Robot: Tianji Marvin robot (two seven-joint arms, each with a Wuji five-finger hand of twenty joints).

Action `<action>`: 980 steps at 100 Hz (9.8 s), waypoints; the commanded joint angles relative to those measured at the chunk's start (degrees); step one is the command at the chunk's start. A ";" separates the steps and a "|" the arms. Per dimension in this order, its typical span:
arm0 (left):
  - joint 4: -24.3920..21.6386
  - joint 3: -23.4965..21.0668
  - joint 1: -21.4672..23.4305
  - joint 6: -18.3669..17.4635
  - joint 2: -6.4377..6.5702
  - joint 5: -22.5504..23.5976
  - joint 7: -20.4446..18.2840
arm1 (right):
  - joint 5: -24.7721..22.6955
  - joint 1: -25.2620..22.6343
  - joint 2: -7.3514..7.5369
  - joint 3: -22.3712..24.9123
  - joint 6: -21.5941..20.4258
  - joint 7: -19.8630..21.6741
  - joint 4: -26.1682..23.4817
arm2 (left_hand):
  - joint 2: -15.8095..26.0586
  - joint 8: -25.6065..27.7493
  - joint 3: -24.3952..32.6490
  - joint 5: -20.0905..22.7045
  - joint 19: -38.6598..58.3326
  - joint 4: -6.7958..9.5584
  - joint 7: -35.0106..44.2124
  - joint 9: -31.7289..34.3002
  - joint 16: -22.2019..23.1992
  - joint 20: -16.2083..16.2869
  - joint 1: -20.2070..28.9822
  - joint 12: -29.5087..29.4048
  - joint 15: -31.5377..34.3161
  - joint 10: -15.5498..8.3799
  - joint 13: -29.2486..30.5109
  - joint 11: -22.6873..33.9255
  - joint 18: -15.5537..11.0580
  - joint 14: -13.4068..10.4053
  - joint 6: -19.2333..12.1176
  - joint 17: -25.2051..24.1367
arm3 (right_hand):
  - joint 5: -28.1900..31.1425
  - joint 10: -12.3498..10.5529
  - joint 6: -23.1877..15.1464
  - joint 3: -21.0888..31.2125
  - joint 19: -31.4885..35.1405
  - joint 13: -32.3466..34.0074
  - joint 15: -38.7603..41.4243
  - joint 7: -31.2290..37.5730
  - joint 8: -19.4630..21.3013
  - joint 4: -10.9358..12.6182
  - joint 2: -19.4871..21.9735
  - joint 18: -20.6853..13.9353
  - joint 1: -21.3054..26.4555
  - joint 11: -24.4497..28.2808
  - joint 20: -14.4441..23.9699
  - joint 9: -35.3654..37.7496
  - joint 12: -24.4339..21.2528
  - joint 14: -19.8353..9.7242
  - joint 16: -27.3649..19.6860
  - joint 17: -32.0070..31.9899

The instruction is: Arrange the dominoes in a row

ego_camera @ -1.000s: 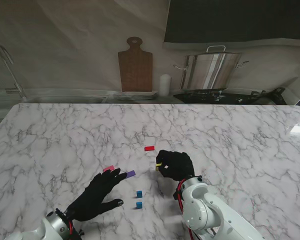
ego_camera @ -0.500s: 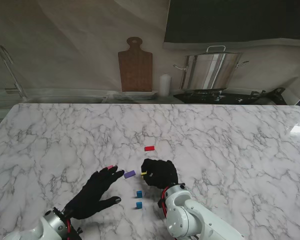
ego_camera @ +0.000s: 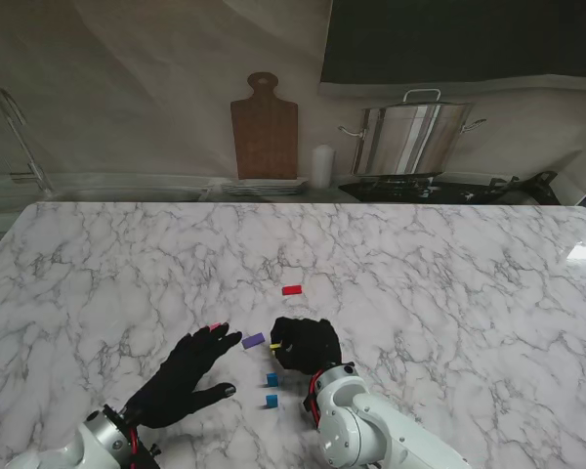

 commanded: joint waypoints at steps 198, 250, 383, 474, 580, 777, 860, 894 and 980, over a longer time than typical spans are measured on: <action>0.37 0.34 -0.14 -0.12 -0.02 -0.10 -0.88 | 0.16 -0.90 0.52 -0.56 0.98 3.04 -0.74 | -0.89 0.78 -0.30 -1.60 -0.36 1.02 -0.84 -0.75 -0.93 -0.81 -0.13 0.61 -0.60 -1.40 -0.68 -0.34 -0.46 -1.49 0.11 0.37 | -1.61 0.59 -0.67 1.09 1.11 -6.04 1.09 -0.73 3.79 -0.18 -2.23 -2.52 -1.82 2.44 2.14 -7.91 0.61 -1.02 -0.12 -2.65; 0.28 0.25 -0.01 -0.18 -0.04 -0.06 -0.81 | -0.18 -0.94 0.74 -0.54 1.36 3.63 -1.08 | -0.91 0.85 -0.28 -1.60 -0.36 1.03 -0.81 -0.75 -0.91 -0.77 -0.08 0.64 -0.61 -1.45 -0.70 -0.33 -0.47 -1.47 0.07 0.37 | -5.41 0.87 1.00 0.71 0.75 -8.62 0.43 -4.20 4.01 -0.13 -2.54 -2.97 -2.68 3.37 2.60 -11.86 0.12 -0.90 -0.21 -3.74; -0.36 0.11 0.45 0.00 -0.01 0.04 -0.99 | -0.22 -0.83 0.81 -0.68 2.11 4.13 -1.14 | -0.93 1.05 -0.26 -1.62 -0.36 1.03 -0.77 -0.75 -0.96 -0.80 -0.05 0.62 -0.62 -1.41 -0.70 -0.34 -0.46 -1.50 0.10 0.37 | -6.70 0.69 2.25 -1.82 0.70 -9.61 0.37 -0.27 6.15 -0.03 -2.00 -3.01 -5.47 4.97 2.80 -13.87 -0.33 -0.88 -0.36 -3.69; -0.28 -0.03 0.36 -0.04 0.03 0.06 -1.23 | -2.73 -3.45 2.93 2.57 1.28 7.25 -5.00 | -1.08 0.81 -0.32 -1.62 -0.38 1.02 -0.92 -0.78 -0.98 -0.79 -0.16 0.49 -0.64 -1.39 -0.71 -0.40 -0.46 -1.47 -0.09 0.36 | -8.05 1.95 7.41 -2.22 -1.47 -13.95 -4.34 -20.14 8.46 6.61 2.27 -3.39 -9.73 0.45 2.96 -20.27 -2.70 -0.96 -1.66 -6.63; -0.07 2.95 -0.76 2.86 0.07 0.74 -0.82 | -6.20 -23.71 4.25 20.91 -7.27 0.66 -23.94 | 0.22 0.86 -0.20 -1.55 -0.22 1.16 -0.68 -0.64 -0.65 -0.62 0.34 0.98 -0.42 -1.20 -0.60 -0.10 -0.58 -1.39 0.01 0.46 | -11.25 4.12 6.80 -10.55 -34.20 -16.39 -36.20 -39.33 -8.00 8.06 11.08 1.33 -9.88 -23.05 -18.02 -23.71 -21.35 -3.58 -17.59 -12.99; 27.89 32.56 -42.63 20.26 2.42 18.24 -6.45 | -0.79 -28.86 3.26 26.32 -10.48 -1.46 -26.51 | -18.42 16.41 19.90 6.56 11.73 -0.32 24.32 7.54 24.47 31.03 -2.07 13.64 18.98 0.47 3.06 17.21 -1.06 1.64 0.73 4.03 | -12.55 4.40 7.41 -12.76 -34.66 -20.38 -37.70 -39.65 -6.92 8.03 10.73 1.05 -10.45 -22.40 -16.83 -27.10 -20.59 -3.64 -18.25 -13.79; 32.30 38.48 -46.27 21.74 1.92 17.57 -3.26 | -0.38 -28.72 3.20 26.40 -10.58 -1.45 -26.29 | -28.37 40.63 28.84 9.53 27.95 -3.59 58.57 9.44 25.30 24.83 8.00 16.07 23.49 0.18 4.05 21.49 -1.41 1.64 -1.22 -0.15 | -12.17 4.49 7.66 -12.53 -33.44 -20.19 -37.40 -39.54 -6.51 8.06 10.97 1.06 -10.41 -22.02 -15.33 -26.79 -20.23 -3.37 -18.01 -13.53; 31.93 38.12 -46.08 21.46 1.90 18.09 -2.80 | -0.22 -28.71 3.20 26.39 -10.63 -1.33 -26.33 | -28.44 44.55 32.56 7.40 33.99 -4.01 60.95 18.15 26.13 25.08 9.09 18.13 26.46 -1.32 12.16 26.04 -1.02 0.89 -5.02 0.11 | -12.10 4.56 7.61 -12.53 -33.16 -19.82 -37.14 -39.55 -6.43 8.08 11.00 1.09 -10.43 -21.96 -14.99 -26.60 -20.15 -3.02 -17.81 -13.41; 30.33 36.88 -45.19 20.06 2.40 19.47 -4.43 | -0.14 -28.64 3.21 26.18 -10.87 -1.27 -26.24 | -28.03 29.74 38.71 4.24 37.45 -1.62 39.46 25.01 29.63 23.20 0.96 24.85 29.23 -8.26 16.08 34.98 -0.92 -0.80 -0.82 -0.33 | -12.15 4.61 7.61 -12.17 -32.82 -19.47 -36.80 -39.57 -6.34 8.16 10.84 1.19 -10.26 -21.74 -14.46 -26.28 -19.86 -2.62 -17.36 -13.36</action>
